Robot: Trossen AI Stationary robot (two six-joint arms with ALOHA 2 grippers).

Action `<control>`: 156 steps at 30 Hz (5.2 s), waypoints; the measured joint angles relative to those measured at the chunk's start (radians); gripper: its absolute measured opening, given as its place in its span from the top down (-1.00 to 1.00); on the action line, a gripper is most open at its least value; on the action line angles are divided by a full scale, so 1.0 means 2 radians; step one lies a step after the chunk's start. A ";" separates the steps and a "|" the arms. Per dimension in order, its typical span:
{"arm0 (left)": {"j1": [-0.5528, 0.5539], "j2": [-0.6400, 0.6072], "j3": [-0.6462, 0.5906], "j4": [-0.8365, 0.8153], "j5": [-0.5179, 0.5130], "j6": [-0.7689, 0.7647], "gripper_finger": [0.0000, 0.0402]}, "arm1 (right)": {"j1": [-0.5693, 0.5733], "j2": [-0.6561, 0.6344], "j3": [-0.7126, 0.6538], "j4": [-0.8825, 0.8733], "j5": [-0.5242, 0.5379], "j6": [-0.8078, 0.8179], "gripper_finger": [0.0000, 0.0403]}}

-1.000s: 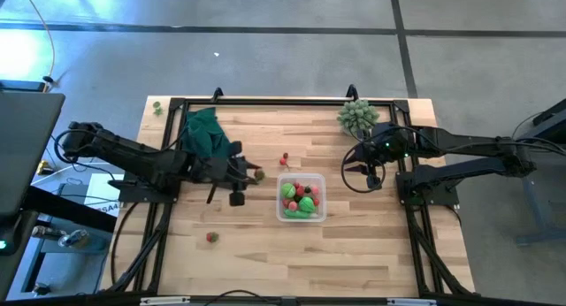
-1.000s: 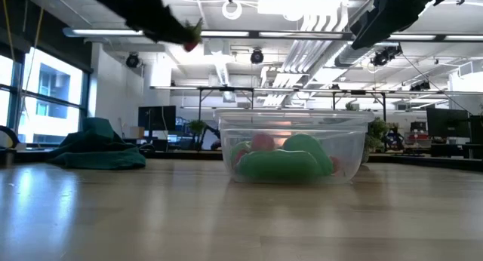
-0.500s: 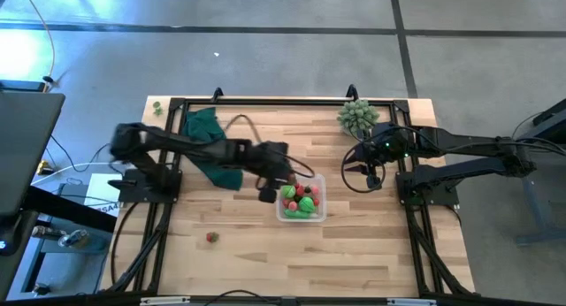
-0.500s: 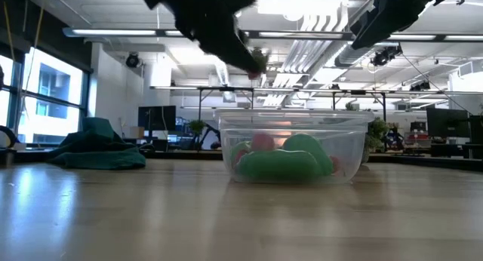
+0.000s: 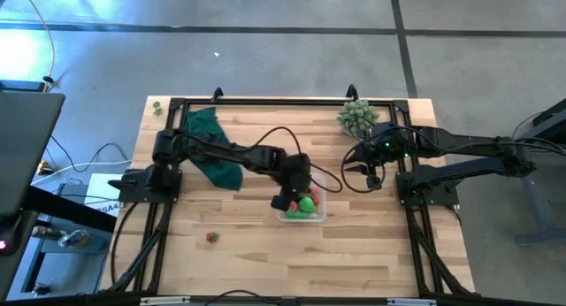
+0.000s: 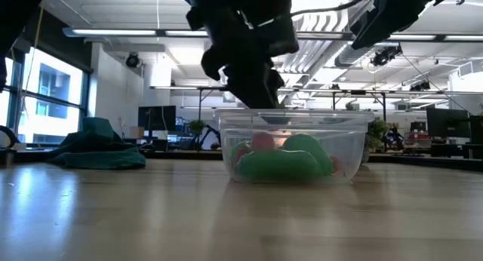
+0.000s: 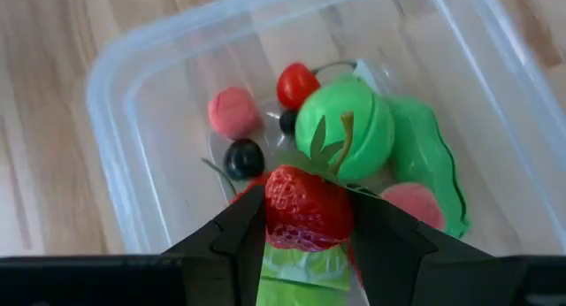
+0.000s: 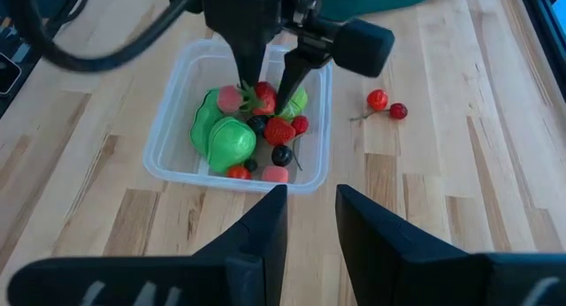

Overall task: Pick and placing Produce into tupperware
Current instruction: Put the top red strawberry into the container, then put the red strawberry into the container

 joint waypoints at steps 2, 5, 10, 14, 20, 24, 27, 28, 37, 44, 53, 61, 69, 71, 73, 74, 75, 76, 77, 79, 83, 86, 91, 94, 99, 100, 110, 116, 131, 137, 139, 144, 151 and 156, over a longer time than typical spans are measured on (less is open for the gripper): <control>0.000 0.007 0.005 -0.011 0.006 0.000 0.32 | 0.000 0.000 0.000 0.000 0.000 0.000 0.56; 0.000 0.014 0.007 -0.007 0.014 0.000 0.32 | 0.000 0.000 0.000 0.000 0.000 0.000 0.56; 0.000 0.015 0.006 -0.006 0.019 0.000 0.32 | 0.000 0.000 0.000 0.000 0.000 0.000 0.56; 0.003 0.015 0.006 -0.002 0.020 0.000 0.30 | 0.000 0.000 0.000 0.000 0.000 0.000 0.56; 0.006 0.015 0.006 -0.007 0.023 0.001 0.11 | 0.000 0.000 0.000 0.000 0.000 0.000 0.56; 0.005 0.015 0.006 -0.011 0.022 0.008 0.05 | 0.000 0.000 0.000 0.000 0.000 0.000 0.56; 0.005 0.015 0.006 -0.014 0.028 0.008 0.05 | 0.000 0.000 0.000 0.000 0.000 0.000 0.56; 0.005 0.015 0.009 -0.020 0.033 0.008 0.06 | 0.000 0.000 0.000 0.000 0.000 0.000 0.56; 0.006 0.014 0.089 -0.124 0.041 0.029 0.22 | 0.000 0.000 0.000 0.000 0.000 0.000 0.56; 0.006 0.008 0.151 -0.236 0.038 0.035 0.24 | 0.000 0.000 0.000 0.000 0.000 0.000 0.56; -0.017 -0.071 0.152 -0.340 -0.054 -0.036 0.24 | 0.000 0.000 0.000 0.000 0.000 0.000 0.56; -0.102 -0.163 0.135 -0.409 -0.200 -0.124 0.24 | 0.000 0.000 0.000 0.000 0.000 0.000 0.56; -0.223 -0.322 -0.088 -0.337 -0.226 -0.275 0.24 | 0.000 0.000 0.000 0.000 0.000 0.000 0.56; -0.257 -0.371 -0.167 -0.289 -0.218 -0.321 0.24 | 0.000 0.000 0.000 0.000 0.000 0.000 0.56; -0.289 -0.416 -0.240 -0.231 -0.202 -0.366 0.24 | 0.000 0.000 0.000 0.000 0.000 0.000 0.56; -0.306 -0.437 -0.275 -0.200 -0.192 -0.388 0.24 | 0.000 0.000 0.000 0.000 0.000 0.000 0.56; -0.320 -0.455 -0.307 -0.169 -0.183 -0.409 0.24 | 0.000 0.000 0.000 0.000 0.000 0.000 0.56; -0.335 -0.468 -0.334 -0.141 -0.176 -0.425 0.24 | 0.000 0.000 0.000 0.000 0.000 0.000 0.56; -0.349 -0.480 -0.361 -0.114 -0.172 -0.438 0.24 | 0.000 0.000 0.000 0.000 0.000 0.000 0.56; -0.374 -0.494 -0.402 -0.076 -0.169 -0.459 0.24 | 0.000 0.000 0.000 0.000 0.000 0.000 0.56; -0.409 -0.498 -0.458 -0.028 -0.146 -0.483 0.24 | 0.000 0.000 0.000 0.000 0.000 0.000 0.56; -0.426 -0.495 -0.483 0.010 -0.146 -0.477 0.24 | 0.000 0.000 0.000 0.000 0.000 0.000 0.56; -0.430 -0.487 -0.495 0.025 -0.160 -0.429 0.24 | 0.000 0.000 0.000 0.000 0.000 0.000 0.56; -0.430 -0.477 -0.497 0.023 -0.174 -0.400 0.24 | 0.000 0.000 0.000 0.000 0.000 0.000 0.56; -0.430 -0.449 -0.497 0.026 -0.184 -0.376 0.24 | 0.000 0.000 0.000 0.000 0.000 0.000 0.56; -0.430 -0.442 -0.497 0.024 -0.184 -0.375 0.24 | 0.000 0.000 0.000 0.000 0.000 0.000 0.56; -0.430 -0.412 -0.497 0.049 -0.177 -0.367 0.23 | 0.000 0.000 0.000 0.000 0.000 0.000 0.56; -0.430 -0.405 -0.497 0.049 -0.174 -0.367 0.01 | 0.000 0.000 0.000 0.000 0.000 0.000 0.56; -0.430 -0.353 -0.497 0.094 -0.170 -0.371 -0.17 | 0.000 0.000 0.000 0.000 0.000 0.000 0.56; -0.430 -0.332 -0.497 0.119 -0.170 -0.371 -0.17 | 0.000 0.000 0.000 0.000 0.000 0.000 0.56; -0.430 -0.324 -0.496 0.121 -0.170 -0.371 -0.17 | 0.000 0.000 0.000 0.000 0.000 0.000 0.56; -0.430 -0.314 -0.496 0.128 -0.173 -0.380 -0.17 | 0.000 0.000 0.000 0.000 0.000 0.000 0.56; -0.430 -0.313 -0.495 0.121 -0.170 -0.393 -0.16 | 0.000 0.000 0.000 0.000 0.000 0.000 0.56; -0.430 -0.313 -0.495 0.119 -0.169 -0.398 -0.04 | 0.000 0.000 0.000 0.000 0.000 0.000 0.56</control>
